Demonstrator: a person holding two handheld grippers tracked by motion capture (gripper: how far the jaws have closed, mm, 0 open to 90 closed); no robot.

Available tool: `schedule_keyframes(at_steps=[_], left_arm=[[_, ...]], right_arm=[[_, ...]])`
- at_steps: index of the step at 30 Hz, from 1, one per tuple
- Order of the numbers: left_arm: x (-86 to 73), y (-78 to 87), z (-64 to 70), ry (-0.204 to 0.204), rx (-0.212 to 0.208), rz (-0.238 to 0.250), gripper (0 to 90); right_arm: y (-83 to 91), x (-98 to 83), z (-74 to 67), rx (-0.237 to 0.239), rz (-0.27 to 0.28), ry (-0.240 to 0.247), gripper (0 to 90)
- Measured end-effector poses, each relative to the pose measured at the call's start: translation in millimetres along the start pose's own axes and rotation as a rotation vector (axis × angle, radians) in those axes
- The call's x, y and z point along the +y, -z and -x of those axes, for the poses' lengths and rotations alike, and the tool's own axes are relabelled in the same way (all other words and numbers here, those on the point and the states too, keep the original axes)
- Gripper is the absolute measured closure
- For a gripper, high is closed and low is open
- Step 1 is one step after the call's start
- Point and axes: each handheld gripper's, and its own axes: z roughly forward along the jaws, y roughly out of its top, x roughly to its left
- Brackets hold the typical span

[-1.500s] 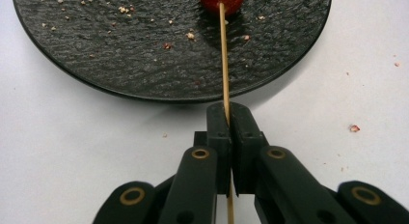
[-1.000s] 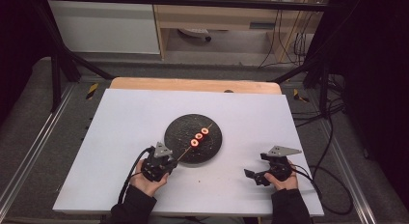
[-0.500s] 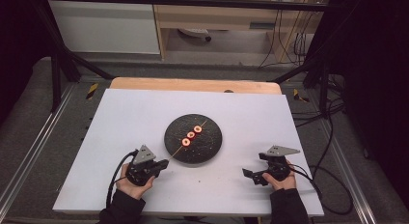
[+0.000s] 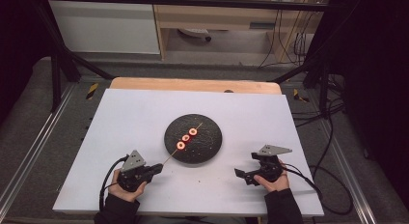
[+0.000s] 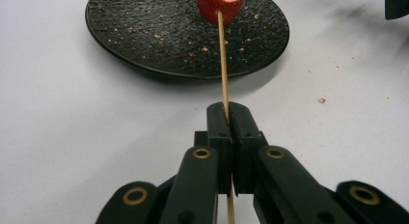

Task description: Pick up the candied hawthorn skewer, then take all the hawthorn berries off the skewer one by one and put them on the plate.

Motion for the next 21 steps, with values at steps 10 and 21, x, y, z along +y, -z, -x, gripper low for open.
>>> schedule_keyframes(at_steps=[10, 21], left_arm=[[0.1, 1.6, 2.4, -0.013, 0.002, 0.023, 88.0], [1.3, 1.5, 5.5, -0.029, 0.004, 0.040, 87.9]], right_arm=[[-9.0, 11.5, -14.4, -0.001, 0.001, 0.002, 0.5], [-20.4, 39.0, -36.8, 0.014, 0.037, 0.013, 0.6]])
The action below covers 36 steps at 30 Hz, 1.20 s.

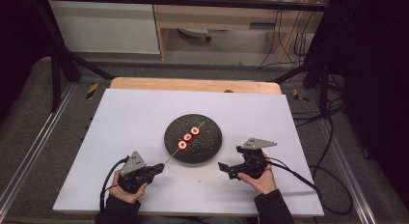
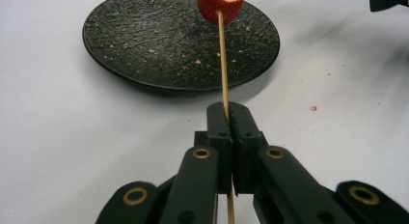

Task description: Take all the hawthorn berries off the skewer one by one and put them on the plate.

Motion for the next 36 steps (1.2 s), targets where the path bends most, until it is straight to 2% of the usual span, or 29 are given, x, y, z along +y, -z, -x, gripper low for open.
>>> schedule_keyframes(at_steps=[9, 17, 19, 24, 27, 36], left_arm=[[-0.2, -0.3, 3.2, -0.010, -0.005, 0.000, 87.9], [-0.1, -2.1, 7.1, -0.023, -0.009, -0.003, 87.9], [0.0, -2.2, 7.3, -0.026, -0.010, -0.004, 87.9], [-0.3, -3.6, 9.9, -0.031, -0.014, -0.004, 88.0], [-0.4, -3.9, 10.5, -0.032, -0.014, -0.003, 88.0], [-1.1, -6.0, 13.8, -0.036, -0.022, -0.002, 87.9]], right_arm=[[-20.6, 30.4, -13.1, 0.016, 0.035, -0.029, 3.2], [-37.2, 49.3, -12.8, 0.026, 0.071, -0.070, 9.1], [-38.8, 50.7, -12.1, 0.023, 0.073, -0.071, 9.6], [-45.9, 55.9, -6.1, 0.015, 0.103, -0.120, 14.1], [-47.3, 57.0, -3.9, 0.015, 0.112, -0.133, 15.8], [-54.0, 60.0, 2.3, 0.040, 0.144, -0.193, 22.0]])
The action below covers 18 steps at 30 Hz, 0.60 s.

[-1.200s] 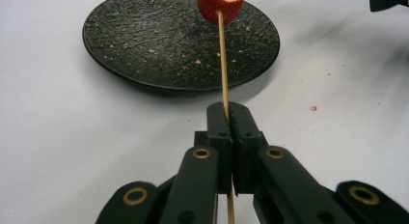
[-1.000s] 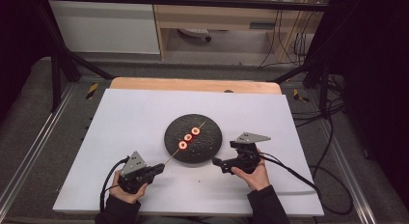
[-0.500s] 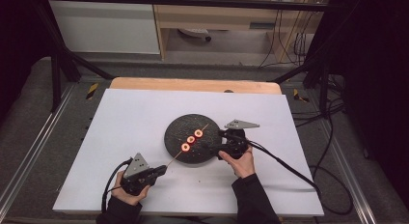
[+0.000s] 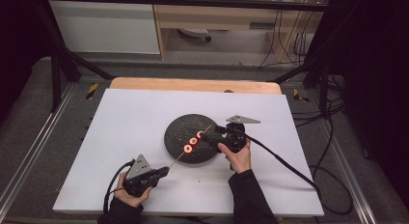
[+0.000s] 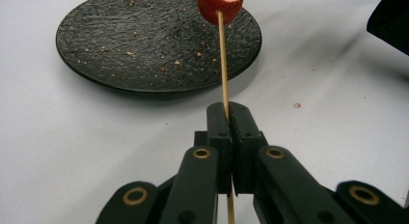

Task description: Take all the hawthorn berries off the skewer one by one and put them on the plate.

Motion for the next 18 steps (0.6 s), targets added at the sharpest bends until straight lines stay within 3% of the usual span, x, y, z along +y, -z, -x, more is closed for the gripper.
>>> schedule_keyframes(at_steps=[9, 18], left_arm=[[0.5, 0.3, 1.9, -0.006, -0.001, 0.009, 87.9], [1.1, 0.2, 5.0, -0.011, -0.008, 0.019, 87.9]], right_arm=[[-5.9, -1.1, 2.4, 0.035, -0.008, -0.043, 34.6], [-11.8, -2.0, 4.5, 0.104, -0.022, -0.106, 47.7]])
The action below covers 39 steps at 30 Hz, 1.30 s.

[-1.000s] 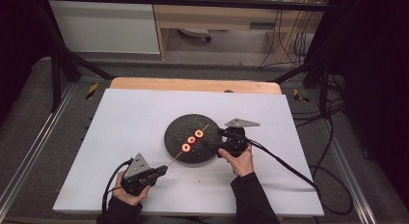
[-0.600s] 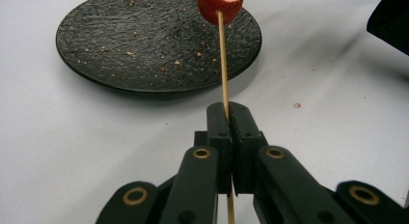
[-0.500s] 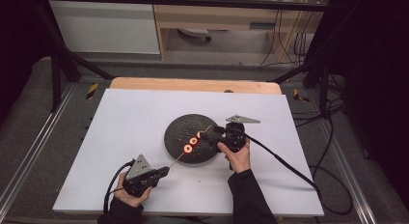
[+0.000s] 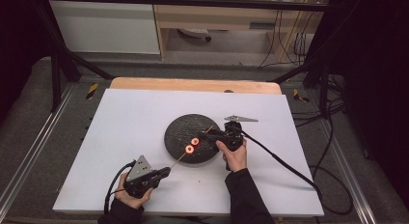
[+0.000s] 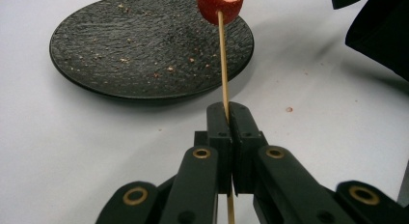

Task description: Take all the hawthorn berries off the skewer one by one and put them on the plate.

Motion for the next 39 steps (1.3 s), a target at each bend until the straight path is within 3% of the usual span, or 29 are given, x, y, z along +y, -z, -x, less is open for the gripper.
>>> schedule_keyframes(at_steps=[7, 19, 29, 35, 39], left_arm=[[-0.3, -0.1, 0.3, -0.001, 0.001, 0.002, 87.9], [0.5, 4.4, 0.5, -0.011, 0.008, 0.027, 88.0], [-3.1, 10.6, -0.5, -0.010, 0.014, 0.032, 88.0], [-3.9, 13.6, -2.9, -0.002, 0.019, 0.037, 88.0], [-4.6, 15.0, -4.8, 0.005, 0.024, 0.040, 88.0]], right_arm=[[-0.3, 0.2, -0.1, 0.033, -0.011, -0.031, 58.4], [4.4, 7.6, 0.1, 0.064, 0.026, -0.065, 63.0], [13.7, 23.2, 6.3, 0.001, 0.071, -0.057, 63.6], [19.3, 39.0, 11.5, -0.051, 0.091, -0.034, 63.5], [20.7, 47.2, 22.1, -0.109, 0.086, -0.032, 63.4]])
